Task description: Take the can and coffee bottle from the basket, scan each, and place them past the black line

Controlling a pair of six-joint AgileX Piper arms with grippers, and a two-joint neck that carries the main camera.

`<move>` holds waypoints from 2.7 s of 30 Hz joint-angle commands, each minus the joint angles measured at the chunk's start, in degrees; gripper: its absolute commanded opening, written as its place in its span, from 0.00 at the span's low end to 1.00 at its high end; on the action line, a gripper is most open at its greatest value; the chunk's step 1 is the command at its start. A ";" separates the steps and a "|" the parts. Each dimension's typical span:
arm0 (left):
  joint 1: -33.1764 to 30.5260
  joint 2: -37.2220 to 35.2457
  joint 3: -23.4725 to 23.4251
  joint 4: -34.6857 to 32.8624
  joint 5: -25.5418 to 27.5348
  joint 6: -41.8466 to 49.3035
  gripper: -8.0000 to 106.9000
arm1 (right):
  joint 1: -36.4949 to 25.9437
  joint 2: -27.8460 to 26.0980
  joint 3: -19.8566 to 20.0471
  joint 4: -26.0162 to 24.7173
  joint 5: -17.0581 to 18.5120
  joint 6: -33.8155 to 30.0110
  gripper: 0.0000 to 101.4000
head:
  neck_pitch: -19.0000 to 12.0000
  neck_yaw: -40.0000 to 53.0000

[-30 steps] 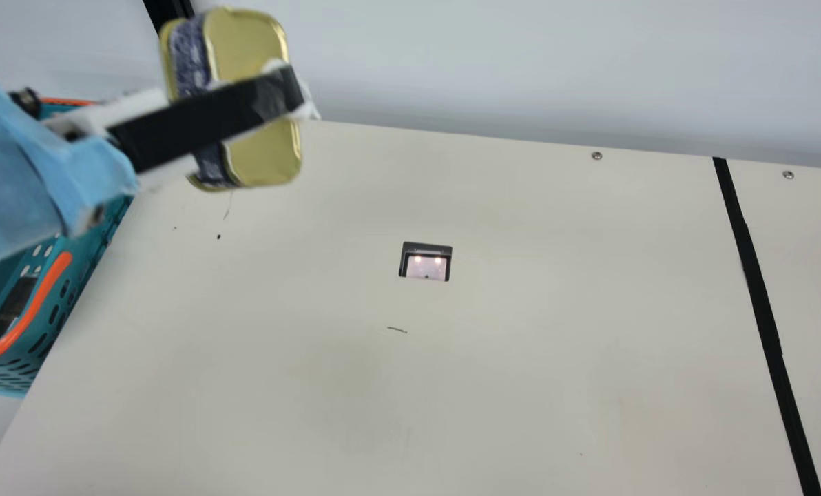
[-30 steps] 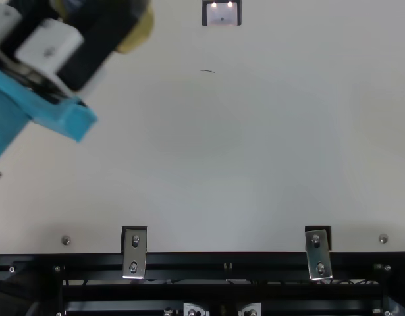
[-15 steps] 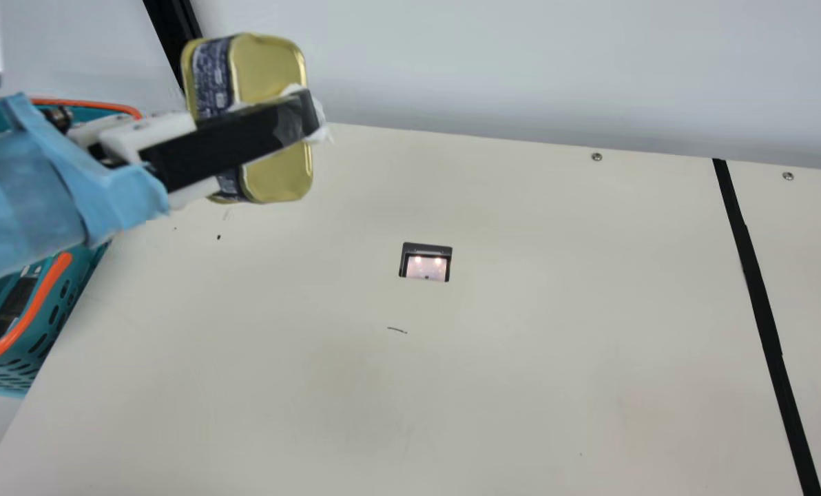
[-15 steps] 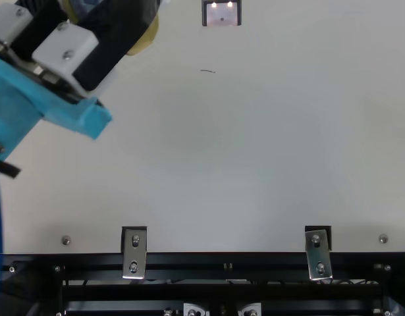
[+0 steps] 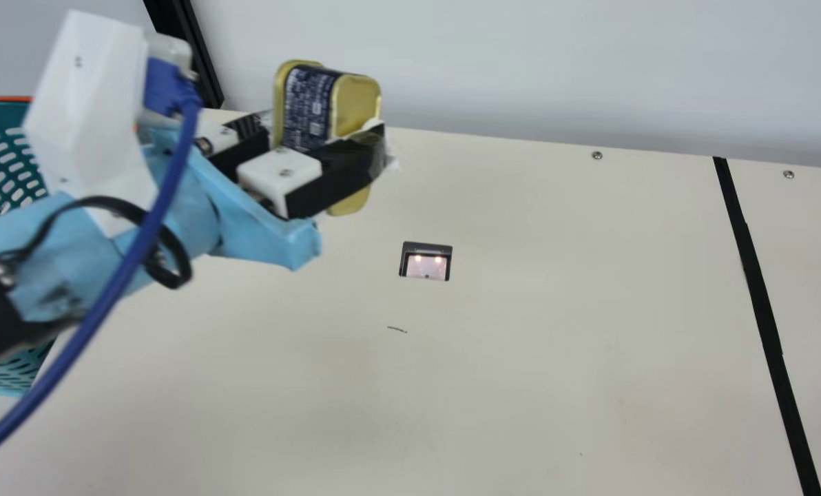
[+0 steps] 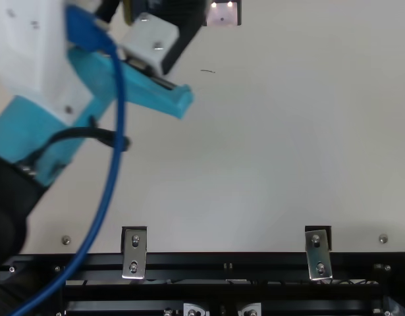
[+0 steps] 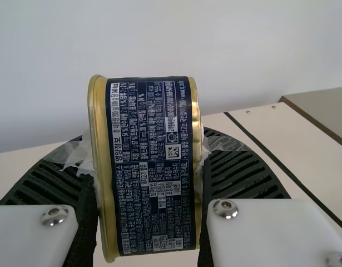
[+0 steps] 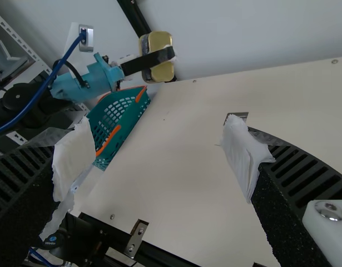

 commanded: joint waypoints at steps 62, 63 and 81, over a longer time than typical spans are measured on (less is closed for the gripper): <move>12.80 38.34 2.95 85.63 -48.54 -76.80 0.16 | 0.00 0.00 0.00 0.00 0.00 0.00 1.00 | -0.87 -0.79; 12.64 38.77 2.33 85.63 -48.35 -76.98 0.16 | 0.00 0.00 0.00 0.00 0.00 0.00 1.00 | -0.87 -0.79; 8.81 46.25 -7.25 83.85 -44.84 -77.67 0.16 | 0.00 0.00 0.00 0.00 0.00 0.00 1.00 | -0.87 -0.79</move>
